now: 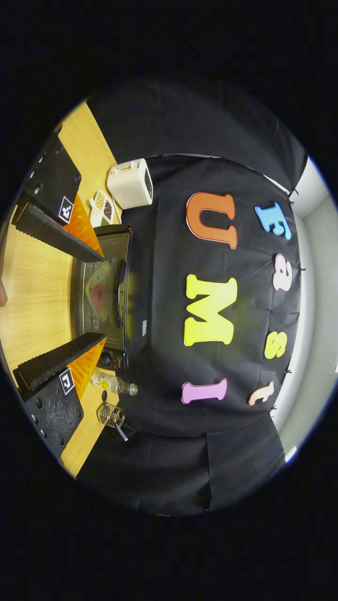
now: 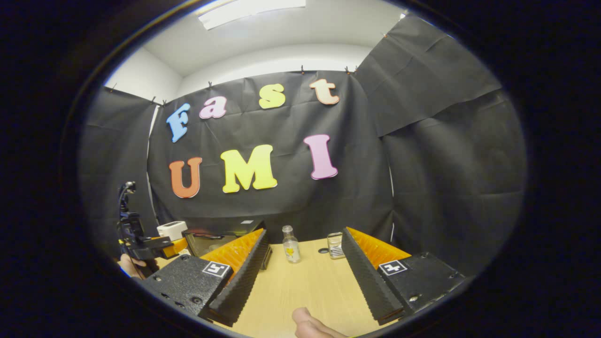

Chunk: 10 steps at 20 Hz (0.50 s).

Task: Open the electric oven with the left hand, put the food in, and close the electric oven.

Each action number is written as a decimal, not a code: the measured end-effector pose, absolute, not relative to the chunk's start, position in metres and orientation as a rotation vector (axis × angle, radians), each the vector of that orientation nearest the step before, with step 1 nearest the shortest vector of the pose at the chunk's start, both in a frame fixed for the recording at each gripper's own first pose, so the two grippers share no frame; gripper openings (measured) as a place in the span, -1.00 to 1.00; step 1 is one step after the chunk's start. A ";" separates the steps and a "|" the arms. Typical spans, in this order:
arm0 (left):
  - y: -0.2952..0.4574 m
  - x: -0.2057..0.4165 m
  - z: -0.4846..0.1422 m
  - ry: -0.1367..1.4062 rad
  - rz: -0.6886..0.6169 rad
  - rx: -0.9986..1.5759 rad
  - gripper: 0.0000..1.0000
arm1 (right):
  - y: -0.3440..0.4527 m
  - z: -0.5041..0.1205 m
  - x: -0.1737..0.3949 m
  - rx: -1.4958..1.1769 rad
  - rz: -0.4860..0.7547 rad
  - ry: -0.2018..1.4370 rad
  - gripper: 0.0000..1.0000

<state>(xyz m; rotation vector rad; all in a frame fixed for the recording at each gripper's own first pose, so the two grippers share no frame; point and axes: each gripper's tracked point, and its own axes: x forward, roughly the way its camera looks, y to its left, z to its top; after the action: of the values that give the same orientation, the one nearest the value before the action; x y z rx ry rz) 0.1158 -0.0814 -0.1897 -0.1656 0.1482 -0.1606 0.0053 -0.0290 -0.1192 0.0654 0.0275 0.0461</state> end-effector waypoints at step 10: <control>-0.043 0.007 -0.071 0.000 -0.104 -0.110 0.91 | -0.032 -0.066 -0.047 0.062 0.025 -0.079 0.99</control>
<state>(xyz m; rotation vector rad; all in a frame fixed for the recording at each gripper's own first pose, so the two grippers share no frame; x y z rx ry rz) 0.0072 -0.0433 -0.0713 -0.1100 0.0002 -0.1042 -0.0472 -0.0323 -0.0663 0.0616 -0.0795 0.0245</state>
